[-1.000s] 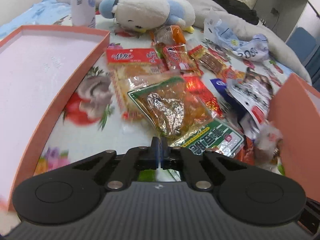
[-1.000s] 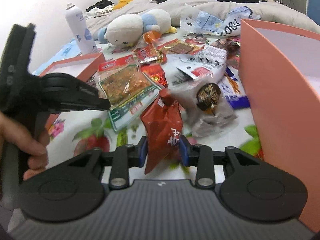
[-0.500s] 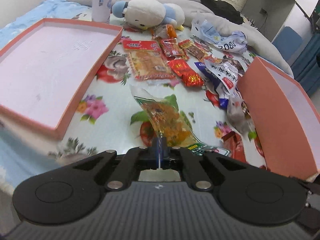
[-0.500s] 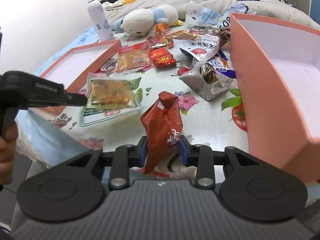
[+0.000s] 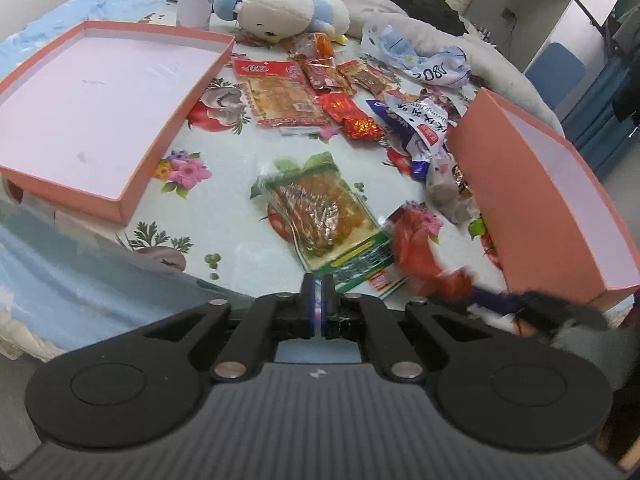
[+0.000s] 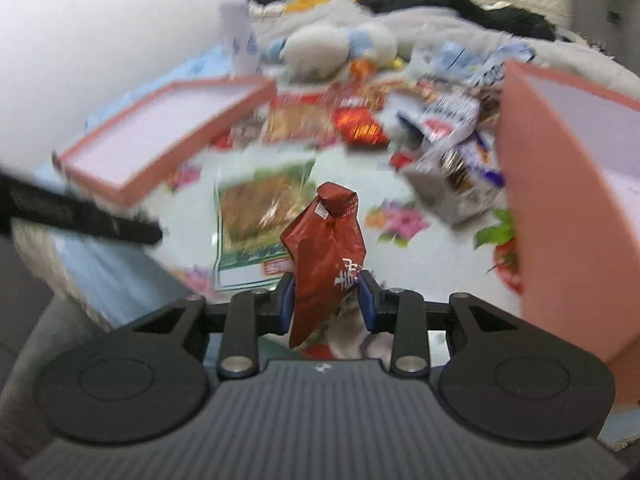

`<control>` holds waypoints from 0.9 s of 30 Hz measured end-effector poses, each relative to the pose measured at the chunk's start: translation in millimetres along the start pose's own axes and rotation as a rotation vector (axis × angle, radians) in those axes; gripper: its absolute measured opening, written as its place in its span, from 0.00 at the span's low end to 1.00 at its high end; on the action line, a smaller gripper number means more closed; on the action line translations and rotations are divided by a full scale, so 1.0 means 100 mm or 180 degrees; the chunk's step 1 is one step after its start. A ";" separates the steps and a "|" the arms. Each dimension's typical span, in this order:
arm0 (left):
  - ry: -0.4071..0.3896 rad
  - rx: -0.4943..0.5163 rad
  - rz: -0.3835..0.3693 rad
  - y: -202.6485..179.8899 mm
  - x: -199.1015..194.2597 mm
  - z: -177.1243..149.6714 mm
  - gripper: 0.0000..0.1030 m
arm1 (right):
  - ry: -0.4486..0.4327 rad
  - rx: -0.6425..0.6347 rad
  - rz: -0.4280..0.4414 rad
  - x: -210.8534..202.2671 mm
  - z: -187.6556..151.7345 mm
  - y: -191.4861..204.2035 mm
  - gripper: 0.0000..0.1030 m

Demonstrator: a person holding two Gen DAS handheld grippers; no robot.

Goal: Organize snacks
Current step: 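Lift the red packet with the right gripper while the left gripper grasps the green-labelled pack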

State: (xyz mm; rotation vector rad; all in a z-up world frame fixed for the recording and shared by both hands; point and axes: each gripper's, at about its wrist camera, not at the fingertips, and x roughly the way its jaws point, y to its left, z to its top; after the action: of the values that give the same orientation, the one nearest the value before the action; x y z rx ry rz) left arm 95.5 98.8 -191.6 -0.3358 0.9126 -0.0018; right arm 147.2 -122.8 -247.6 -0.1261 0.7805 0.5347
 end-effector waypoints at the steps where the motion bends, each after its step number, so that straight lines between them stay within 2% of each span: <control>1: -0.0012 -0.0019 0.0001 0.00 0.00 0.02 0.02 | 0.0039 -0.0006 0.0020 0.02 -0.02 0.00 0.35; 3: -0.0007 -0.0067 -0.0029 0.01 0.03 0.09 0.11 | 0.0069 -0.0010 0.0080 0.04 -0.05 -0.02 0.35; 4: 0.0010 -0.0100 -0.0021 0.01 0.06 0.13 0.31 | 0.0069 0.0013 0.0099 0.04 -0.06 -0.03 0.35; 5: 0.0027 -0.0118 -0.0005 0.00 0.09 0.16 0.64 | 0.0071 0.0029 0.0113 0.05 -0.05 -0.04 0.35; 7: -0.0017 -0.0130 0.0051 -0.02 0.20 0.25 0.86 | 0.0094 0.0037 0.0125 0.06 -0.07 -0.05 0.35; 12: 0.0110 -0.0241 0.0169 -0.07 0.59 0.50 0.87 | 0.0108 0.0027 0.0140 0.07 -0.10 -0.06 0.35; 15: 0.0054 -0.0312 0.0138 -0.11 0.76 0.59 0.87 | 0.0107 0.0033 0.0164 0.07 -0.10 -0.08 0.35; 24: 0.0175 -0.0329 0.0506 -0.25 1.16 0.65 0.87 | 0.0090 0.0082 0.0252 0.06 -0.13 -0.13 0.35; 27: 0.0209 -0.0172 0.0646 -0.29 1.26 0.61 0.86 | 0.0093 0.0087 0.0264 0.05 -0.15 -0.13 0.35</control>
State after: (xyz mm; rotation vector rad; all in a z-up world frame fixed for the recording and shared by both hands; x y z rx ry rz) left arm 224.6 71.0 -247.0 -0.2934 1.0102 0.2000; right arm 146.7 -136.5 -262.5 -0.0768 0.8238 0.6015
